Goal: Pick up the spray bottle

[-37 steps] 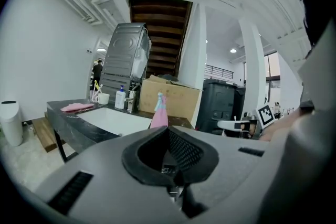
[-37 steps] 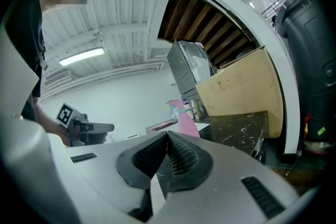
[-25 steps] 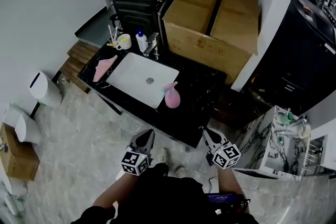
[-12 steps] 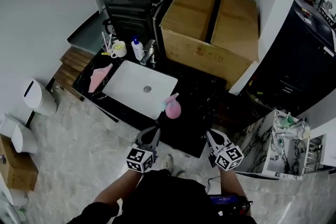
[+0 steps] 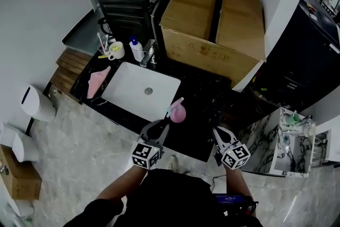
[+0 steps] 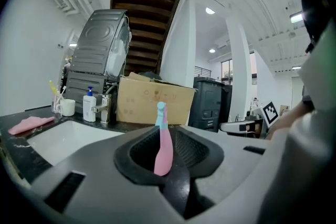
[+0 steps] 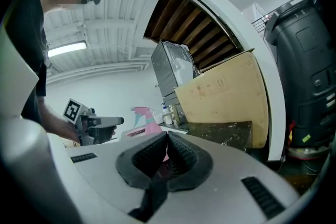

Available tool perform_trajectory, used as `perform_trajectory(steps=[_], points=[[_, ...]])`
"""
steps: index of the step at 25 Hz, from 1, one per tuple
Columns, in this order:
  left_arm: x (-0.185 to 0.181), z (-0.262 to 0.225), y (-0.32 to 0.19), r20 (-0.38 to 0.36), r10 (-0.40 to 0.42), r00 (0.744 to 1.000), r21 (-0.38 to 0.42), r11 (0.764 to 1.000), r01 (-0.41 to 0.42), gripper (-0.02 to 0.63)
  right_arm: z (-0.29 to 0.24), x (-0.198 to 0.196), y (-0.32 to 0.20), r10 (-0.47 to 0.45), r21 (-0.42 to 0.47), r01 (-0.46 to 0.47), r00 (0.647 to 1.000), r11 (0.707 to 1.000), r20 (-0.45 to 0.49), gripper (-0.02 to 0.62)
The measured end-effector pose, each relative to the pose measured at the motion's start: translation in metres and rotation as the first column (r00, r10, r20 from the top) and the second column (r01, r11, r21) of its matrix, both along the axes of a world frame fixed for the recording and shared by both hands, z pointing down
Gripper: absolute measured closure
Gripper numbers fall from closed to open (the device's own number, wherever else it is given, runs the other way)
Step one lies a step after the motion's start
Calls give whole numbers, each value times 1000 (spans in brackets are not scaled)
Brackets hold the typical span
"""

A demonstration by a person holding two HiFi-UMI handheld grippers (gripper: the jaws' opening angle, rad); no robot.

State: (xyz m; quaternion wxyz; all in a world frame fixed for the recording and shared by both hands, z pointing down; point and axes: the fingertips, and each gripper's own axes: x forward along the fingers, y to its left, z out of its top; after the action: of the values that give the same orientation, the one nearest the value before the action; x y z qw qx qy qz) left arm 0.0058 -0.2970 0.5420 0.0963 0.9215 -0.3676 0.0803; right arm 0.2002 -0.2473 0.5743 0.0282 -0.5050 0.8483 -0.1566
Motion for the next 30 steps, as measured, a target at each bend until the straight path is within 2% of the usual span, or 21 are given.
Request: perform_trajectory(steps=[8,17,30], points=[[16,-4,-26,0,48,999,13,999,-48,456,-3,5,-11,38,0,-38,999,999,-12,569],[38,-9,-50,12,97,995,41,994,-98,448,-2,21,-9,108,-11,-108,994,994,-19,569],[56,10,-70,74,98,992,41,994,-101,443,1,37,-10,181,-28,-181,983,983,-20,569]])
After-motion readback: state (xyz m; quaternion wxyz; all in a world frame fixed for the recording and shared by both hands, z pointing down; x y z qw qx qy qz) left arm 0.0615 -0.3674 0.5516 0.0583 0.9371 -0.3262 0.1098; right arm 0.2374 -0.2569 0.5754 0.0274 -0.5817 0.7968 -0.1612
